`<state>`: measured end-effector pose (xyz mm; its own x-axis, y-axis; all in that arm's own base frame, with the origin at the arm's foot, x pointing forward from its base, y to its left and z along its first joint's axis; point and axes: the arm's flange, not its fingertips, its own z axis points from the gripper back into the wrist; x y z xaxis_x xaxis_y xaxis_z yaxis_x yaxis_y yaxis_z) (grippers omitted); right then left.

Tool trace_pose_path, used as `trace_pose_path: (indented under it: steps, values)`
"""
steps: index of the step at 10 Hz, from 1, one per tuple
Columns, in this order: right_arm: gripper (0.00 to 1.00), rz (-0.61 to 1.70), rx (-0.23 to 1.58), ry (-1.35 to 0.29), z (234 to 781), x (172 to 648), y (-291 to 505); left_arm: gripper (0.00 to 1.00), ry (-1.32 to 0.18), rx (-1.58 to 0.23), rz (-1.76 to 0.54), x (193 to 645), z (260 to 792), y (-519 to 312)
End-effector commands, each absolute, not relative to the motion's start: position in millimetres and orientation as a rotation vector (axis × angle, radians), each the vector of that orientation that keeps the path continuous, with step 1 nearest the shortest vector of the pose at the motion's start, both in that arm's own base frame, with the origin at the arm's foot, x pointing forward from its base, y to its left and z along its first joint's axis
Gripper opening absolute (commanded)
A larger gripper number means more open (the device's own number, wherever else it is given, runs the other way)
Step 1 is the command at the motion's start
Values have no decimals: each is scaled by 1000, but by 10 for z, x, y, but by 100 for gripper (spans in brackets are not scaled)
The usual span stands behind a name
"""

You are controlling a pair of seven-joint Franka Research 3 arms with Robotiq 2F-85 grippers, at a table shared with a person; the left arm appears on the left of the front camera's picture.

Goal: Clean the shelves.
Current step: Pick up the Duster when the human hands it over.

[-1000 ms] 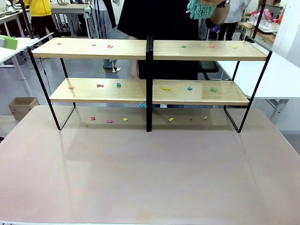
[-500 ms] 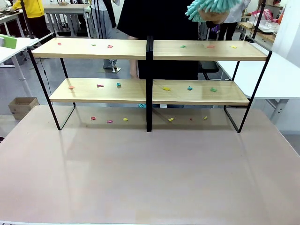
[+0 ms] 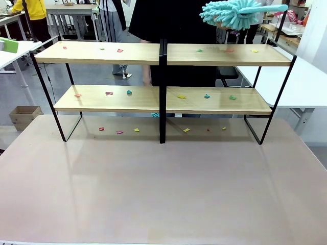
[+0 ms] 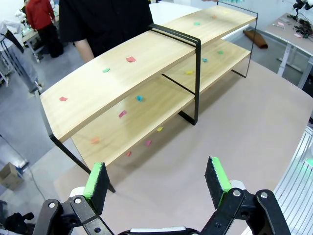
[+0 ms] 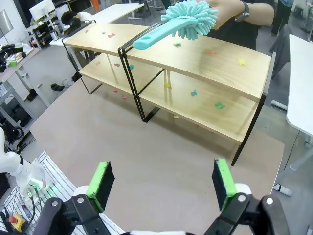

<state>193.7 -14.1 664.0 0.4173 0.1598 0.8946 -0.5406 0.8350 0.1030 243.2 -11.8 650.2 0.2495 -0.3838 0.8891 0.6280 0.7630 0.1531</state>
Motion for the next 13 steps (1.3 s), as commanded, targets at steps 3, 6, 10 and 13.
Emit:
trace_pose_path:
  steps: [3,6,10,13]
  values:
    - [100,455,409,-1056,6640,1937,-141,100,-1124,-253,-696,2435,6504,-120]
    - [100,51,934,-737,7232,2788,12,100,-1124,-253,-696,2435,6504,-120]
    - [100,44,933,-772,7244,3173,127,100,-1124,-253,-696,2435,6504,-120]
    - [100,-291,1193,-456,7078,3789,473,100,-1124,-253,-696,2435,6504,-120]
